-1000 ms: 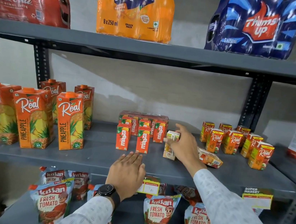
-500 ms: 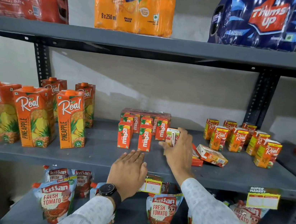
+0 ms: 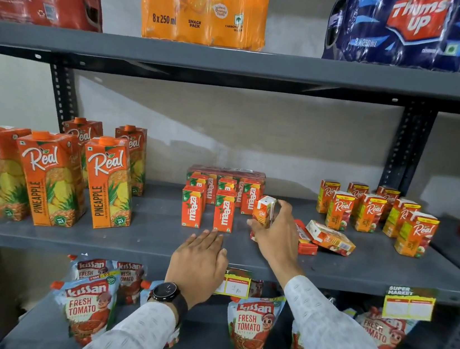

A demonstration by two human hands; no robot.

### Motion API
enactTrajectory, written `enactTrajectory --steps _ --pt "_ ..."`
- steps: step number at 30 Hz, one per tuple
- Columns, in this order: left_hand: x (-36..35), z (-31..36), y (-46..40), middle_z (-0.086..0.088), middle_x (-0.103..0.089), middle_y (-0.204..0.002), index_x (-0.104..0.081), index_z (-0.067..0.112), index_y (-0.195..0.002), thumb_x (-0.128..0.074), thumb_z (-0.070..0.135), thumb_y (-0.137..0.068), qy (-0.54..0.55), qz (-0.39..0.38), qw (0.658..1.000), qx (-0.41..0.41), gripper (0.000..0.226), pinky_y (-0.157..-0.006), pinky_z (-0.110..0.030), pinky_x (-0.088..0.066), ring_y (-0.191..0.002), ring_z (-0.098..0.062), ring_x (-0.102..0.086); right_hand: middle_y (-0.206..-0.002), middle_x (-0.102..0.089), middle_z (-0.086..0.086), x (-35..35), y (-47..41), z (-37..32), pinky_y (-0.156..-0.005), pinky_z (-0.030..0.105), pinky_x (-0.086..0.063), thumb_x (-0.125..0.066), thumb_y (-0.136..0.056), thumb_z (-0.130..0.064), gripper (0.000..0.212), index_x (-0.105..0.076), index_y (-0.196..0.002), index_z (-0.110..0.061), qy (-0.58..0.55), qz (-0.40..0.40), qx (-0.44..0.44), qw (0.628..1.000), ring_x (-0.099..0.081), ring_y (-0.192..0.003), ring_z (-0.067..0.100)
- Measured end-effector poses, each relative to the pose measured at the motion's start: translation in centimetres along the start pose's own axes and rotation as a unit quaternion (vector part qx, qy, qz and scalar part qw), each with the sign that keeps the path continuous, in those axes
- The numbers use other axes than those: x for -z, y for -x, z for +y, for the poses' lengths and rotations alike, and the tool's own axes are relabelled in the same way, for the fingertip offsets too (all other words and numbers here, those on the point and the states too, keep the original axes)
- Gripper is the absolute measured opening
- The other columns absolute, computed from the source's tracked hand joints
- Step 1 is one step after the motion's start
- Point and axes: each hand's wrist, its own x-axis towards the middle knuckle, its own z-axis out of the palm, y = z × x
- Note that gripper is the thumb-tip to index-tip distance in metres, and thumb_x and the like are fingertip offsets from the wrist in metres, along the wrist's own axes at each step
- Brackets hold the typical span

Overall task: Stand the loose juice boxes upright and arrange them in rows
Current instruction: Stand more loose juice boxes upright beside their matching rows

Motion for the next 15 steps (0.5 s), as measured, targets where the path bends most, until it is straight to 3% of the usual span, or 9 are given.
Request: enactTrajectory --steps 3,6,9,12,15 --pt "0.05 0.06 0.01 0.003 -0.048 -0.153 -0.047 0.022 -0.147 -0.003 0.05 -0.097 0.0 0.0 1.0 -0.001 0.072 -0.121 -0.037 -0.029 -0.144 -0.013 -0.038 -0.121 -0.066 -0.005 -0.05 0.14 0.07 -0.087 0.035 -0.056 -0.083 -0.081 -0.046 0.083 -0.03 -0.144 -0.034 -0.015 -0.02 -0.002 1.0 -0.068 -0.108 0.016" --pt "0.1 0.06 0.06 0.003 -0.048 -0.153 -0.047 0.022 -0.147 -0.003 0.05 -0.096 0.001 0.0 1.0 -0.002 0.073 -0.121 -0.036 -0.028 -0.144 -0.013 -0.038 -0.128 -0.062 -0.005 -0.01 0.11 -0.11 -0.087 0.03 -0.05 -0.082 -0.08 -0.051 0.083 -0.033 -0.144 -0.031 -0.009 -0.015 0.001 1.0 -0.063 -0.113 0.014" --pt "0.09 0.11 0.04 0.003 -0.048 -0.153 -0.047 0.021 -0.147 -0.004 0.049 -0.096 0.001 0.001 1.0 0.0 0.072 -0.121 -0.035 -0.028 -0.144 -0.013 -0.039 -0.13 -0.062 -0.002 0.13 0.0 0.07 -0.083 0.024 -0.048 -0.081 -0.086 -0.039 0.074 -0.035 -0.144 -0.029 -0.01 -0.026 0.006 1.0 -0.064 -0.115 0.018" --pt "0.1 0.14 0.05 0.003 -0.049 -0.152 -0.047 0.021 -0.147 -0.003 0.049 -0.096 0.002 0.001 1.0 0.0 0.073 -0.121 -0.036 -0.029 -0.144 -0.013 -0.039 -0.135 -0.061 0.001 0.22 -0.04 0.26 -0.09 0.035 -0.054 -0.075 -0.092 -0.027 0.07 -0.033 -0.149 -0.03 -0.028 -0.057 0.004 0.998 -0.063 -0.12 0.021" --pt "0.14 0.13 0.03 0.003 -0.049 -0.152 -0.047 0.022 -0.147 -0.003 0.05 -0.096 0.002 0.001 1.0 0.0 0.073 -0.121 -0.035 -0.029 -0.144 -0.013 -0.039 -0.142 -0.056 0.001 0.26 0.02 0.02 -0.099 0.042 -0.051 -0.071 -0.096 -0.024 0.067 -0.033 -0.152 -0.028 -0.02 -0.062 0.012 0.998 -0.057 -0.129 0.023"
